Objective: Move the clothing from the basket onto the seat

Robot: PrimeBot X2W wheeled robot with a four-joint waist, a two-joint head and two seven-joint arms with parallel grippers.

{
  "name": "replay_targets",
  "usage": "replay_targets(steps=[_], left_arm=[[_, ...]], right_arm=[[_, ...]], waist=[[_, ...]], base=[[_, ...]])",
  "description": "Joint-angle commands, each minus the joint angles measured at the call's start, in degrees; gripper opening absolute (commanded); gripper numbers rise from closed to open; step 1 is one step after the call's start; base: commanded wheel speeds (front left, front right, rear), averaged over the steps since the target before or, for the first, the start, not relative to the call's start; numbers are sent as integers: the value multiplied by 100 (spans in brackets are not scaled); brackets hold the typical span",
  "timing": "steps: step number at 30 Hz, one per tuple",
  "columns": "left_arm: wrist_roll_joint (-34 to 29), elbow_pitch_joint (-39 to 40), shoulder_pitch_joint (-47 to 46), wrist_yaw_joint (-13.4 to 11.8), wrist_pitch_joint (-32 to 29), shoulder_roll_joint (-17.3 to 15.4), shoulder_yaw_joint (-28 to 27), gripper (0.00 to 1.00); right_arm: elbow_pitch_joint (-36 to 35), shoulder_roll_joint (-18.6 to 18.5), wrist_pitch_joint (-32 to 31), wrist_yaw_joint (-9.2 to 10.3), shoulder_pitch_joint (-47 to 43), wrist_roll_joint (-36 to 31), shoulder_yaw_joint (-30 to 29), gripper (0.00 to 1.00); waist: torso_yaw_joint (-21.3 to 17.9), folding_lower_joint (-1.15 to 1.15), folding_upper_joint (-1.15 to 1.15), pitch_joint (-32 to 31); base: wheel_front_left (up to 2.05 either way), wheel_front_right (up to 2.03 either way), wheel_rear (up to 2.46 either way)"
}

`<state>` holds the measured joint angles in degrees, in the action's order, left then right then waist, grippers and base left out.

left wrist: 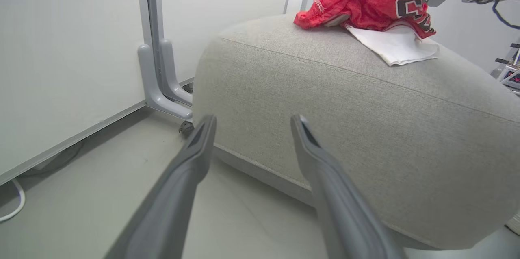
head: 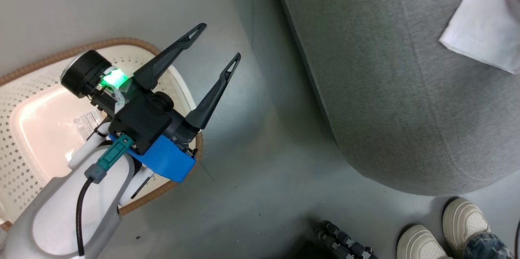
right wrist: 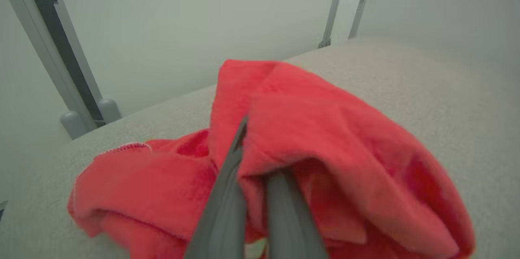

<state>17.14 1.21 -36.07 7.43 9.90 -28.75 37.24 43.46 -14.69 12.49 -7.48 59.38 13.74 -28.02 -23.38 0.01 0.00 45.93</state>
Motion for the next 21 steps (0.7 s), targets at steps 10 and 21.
replay_targets(steps=[10,21], left_arm=[[128,-207,-58,-26,190,-18,117,100],[548,-1165,560,-30,530,769,49,100]], right_arm=[[653,-9,261,-2,-74,-165,191,17],[441,-202,273,-2,-987,-722,812,100]], waist=[[144,-1,0,-16],[581,-1,0,-1610]], base=[[0,0,0],[0,0,0]])
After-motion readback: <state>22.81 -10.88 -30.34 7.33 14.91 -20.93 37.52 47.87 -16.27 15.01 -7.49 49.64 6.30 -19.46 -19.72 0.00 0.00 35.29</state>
